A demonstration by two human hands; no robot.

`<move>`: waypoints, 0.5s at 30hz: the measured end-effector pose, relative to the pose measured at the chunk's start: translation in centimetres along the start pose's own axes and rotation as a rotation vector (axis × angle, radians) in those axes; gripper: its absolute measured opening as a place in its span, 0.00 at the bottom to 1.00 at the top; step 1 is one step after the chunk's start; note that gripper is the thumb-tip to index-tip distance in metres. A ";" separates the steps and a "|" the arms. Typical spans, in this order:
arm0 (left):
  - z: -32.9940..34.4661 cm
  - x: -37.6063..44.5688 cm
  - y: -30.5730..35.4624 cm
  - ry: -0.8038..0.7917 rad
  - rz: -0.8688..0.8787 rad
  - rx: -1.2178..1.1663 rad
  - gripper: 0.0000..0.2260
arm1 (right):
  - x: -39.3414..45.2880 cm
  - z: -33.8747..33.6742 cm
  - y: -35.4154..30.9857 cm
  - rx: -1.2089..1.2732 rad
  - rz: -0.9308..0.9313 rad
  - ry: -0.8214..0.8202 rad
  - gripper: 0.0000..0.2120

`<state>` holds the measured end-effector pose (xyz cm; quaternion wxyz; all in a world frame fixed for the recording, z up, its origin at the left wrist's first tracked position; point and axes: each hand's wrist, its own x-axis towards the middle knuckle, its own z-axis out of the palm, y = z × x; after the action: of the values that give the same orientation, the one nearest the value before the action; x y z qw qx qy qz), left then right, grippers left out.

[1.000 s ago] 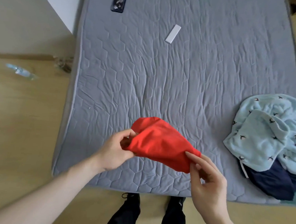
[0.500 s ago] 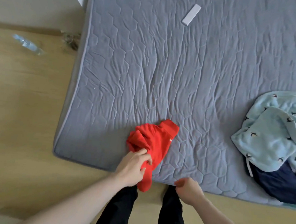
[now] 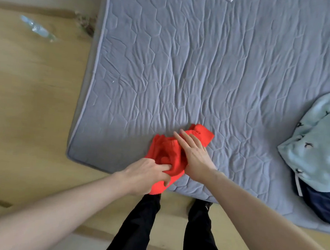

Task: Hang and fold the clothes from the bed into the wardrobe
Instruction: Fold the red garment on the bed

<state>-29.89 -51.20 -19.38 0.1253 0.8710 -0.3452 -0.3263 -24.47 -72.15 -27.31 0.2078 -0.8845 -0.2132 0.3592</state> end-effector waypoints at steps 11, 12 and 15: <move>-10.2 -5.4 -2.8 0.310 -0.320 -0.310 0.26 | -6.8 -11.4 -2.5 0.378 -0.065 0.561 0.14; -11.3 -5.5 -3.0 0.290 -0.334 -0.248 0.26 | -7.8 -12.1 -3.0 0.358 -0.086 0.634 0.14; -13.0 -5.2 -2.7 0.308 -0.340 -0.005 0.13 | -10.0 -13.3 -3.4 0.237 -0.115 0.763 0.27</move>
<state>-22.81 -45.79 -8.24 0.1219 0.9559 -0.1693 -0.2066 -22.14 -77.47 -11.39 0.3922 -0.9110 -0.1268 0.0147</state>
